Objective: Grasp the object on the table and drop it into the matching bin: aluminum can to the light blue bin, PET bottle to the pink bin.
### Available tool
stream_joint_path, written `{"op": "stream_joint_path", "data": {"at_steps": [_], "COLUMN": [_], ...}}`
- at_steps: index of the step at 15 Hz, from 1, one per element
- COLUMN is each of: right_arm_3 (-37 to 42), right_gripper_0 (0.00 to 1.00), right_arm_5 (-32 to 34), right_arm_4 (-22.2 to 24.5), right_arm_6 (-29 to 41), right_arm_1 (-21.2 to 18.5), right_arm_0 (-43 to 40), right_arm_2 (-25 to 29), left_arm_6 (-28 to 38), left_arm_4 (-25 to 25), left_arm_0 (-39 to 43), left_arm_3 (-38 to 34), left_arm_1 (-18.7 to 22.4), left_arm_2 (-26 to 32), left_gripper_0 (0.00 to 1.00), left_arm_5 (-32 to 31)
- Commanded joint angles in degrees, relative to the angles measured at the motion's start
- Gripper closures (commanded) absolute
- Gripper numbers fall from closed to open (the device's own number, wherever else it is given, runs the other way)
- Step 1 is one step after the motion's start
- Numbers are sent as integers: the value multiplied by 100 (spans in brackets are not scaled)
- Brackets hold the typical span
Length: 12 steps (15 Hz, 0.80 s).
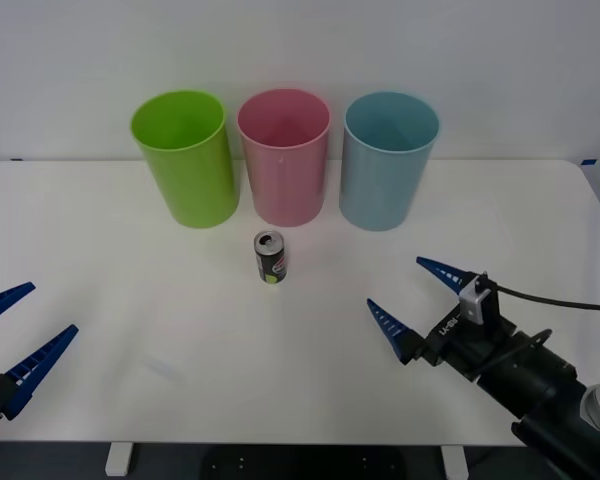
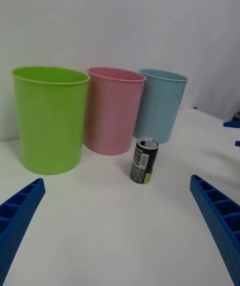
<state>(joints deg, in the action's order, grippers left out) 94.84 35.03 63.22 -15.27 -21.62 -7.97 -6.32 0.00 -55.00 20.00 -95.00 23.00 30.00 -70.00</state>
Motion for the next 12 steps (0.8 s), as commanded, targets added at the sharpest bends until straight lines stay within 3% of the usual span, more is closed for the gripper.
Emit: {"op": "stream_joint_path", "data": {"at_steps": [1,5,9,12], "right_arm_3": [-1,-1,-1,-1], "right_gripper_0": [0,0,0,0], "right_arm_5": [-427,-954,-1358,-1930], "right_arm_4": [24,103,437,639], "right_arm_6": [33,191,938,1079], "right_arm_1": [0,0,0,0], "right_arm_0": [155,296,471,674], "right_arm_2": [-397,-863,-1311,-1698], "left_arm_6": [0,0,0,0], "left_arm_4": [0,0,0,0], "left_arm_0": [0,0,0,0], "left_arm_3": [0,0,0,0], "left_arm_1": [0,0,0,0], "left_arm_2": [0,0,0,0], "left_gripper_0": [0,0,0,0], "left_arm_5": [0,0,0,0]}}
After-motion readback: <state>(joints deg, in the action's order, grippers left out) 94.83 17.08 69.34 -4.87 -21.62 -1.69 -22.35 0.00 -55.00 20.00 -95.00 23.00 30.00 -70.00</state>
